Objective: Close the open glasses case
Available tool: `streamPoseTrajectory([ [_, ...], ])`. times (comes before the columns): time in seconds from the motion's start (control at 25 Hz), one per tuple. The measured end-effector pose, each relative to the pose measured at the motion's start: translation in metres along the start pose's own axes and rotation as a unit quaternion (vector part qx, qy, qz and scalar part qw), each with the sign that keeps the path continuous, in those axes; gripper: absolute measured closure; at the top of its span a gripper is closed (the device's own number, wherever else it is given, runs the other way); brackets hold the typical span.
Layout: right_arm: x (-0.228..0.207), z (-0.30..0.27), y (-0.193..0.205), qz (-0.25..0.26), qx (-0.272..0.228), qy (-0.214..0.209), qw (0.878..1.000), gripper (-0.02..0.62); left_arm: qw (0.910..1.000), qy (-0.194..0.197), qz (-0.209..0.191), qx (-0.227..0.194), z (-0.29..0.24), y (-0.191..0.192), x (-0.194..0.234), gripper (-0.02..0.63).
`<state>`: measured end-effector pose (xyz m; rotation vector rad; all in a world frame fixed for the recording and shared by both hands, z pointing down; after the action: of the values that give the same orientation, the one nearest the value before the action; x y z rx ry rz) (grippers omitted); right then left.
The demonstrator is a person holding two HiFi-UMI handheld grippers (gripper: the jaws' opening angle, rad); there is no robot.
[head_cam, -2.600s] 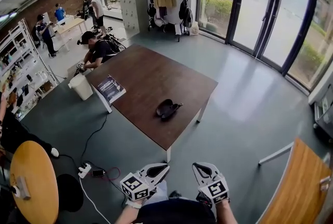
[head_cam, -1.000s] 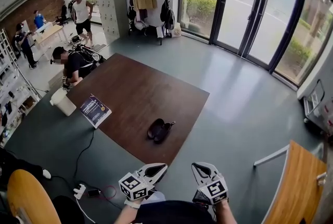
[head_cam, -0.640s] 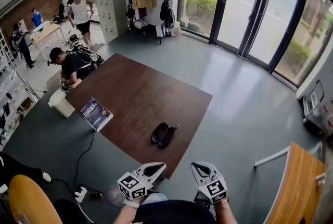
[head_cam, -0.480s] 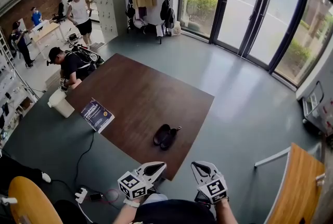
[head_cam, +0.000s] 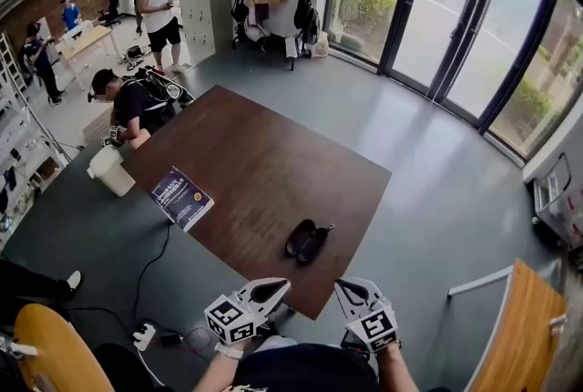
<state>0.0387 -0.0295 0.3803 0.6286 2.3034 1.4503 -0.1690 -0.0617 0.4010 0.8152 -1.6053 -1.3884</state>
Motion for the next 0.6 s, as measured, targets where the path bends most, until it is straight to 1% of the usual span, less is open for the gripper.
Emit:
streamPoseTrajectory([
  [0.2, 0.007, -0.018, -0.012, 0.007, 0.000, -0.001, 1.000, 0.607, 1.0000, -0.006, 0.001, -0.002, 0.014, -0.007, 0.020, 0.600],
  [0.36, 0.006, -0.028, -0.011, 0.010, 0.004, -0.002, 1.000, 0.607, 0.9999, -0.011, -0.002, -0.004, 0.017, -0.005, 0.031, 0.600],
  [0.6, -0.002, -0.036, -0.013, 0.014, 0.008, -0.012, 1.000, 0.607, 0.9995, -0.029, 0.002, -0.009, 0.021, -0.005, 0.036, 0.600],
])
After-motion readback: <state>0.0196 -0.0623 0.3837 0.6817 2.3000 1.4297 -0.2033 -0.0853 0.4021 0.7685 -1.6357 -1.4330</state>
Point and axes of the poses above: the fingertips, and each gripper's own axes: z backward along the fingers, x to its left, y out of its underside, the point moved 7 cm from there along z, backward along the fingers, and after that the axes turned 13 degrees about -z, right-handed, at the moved point
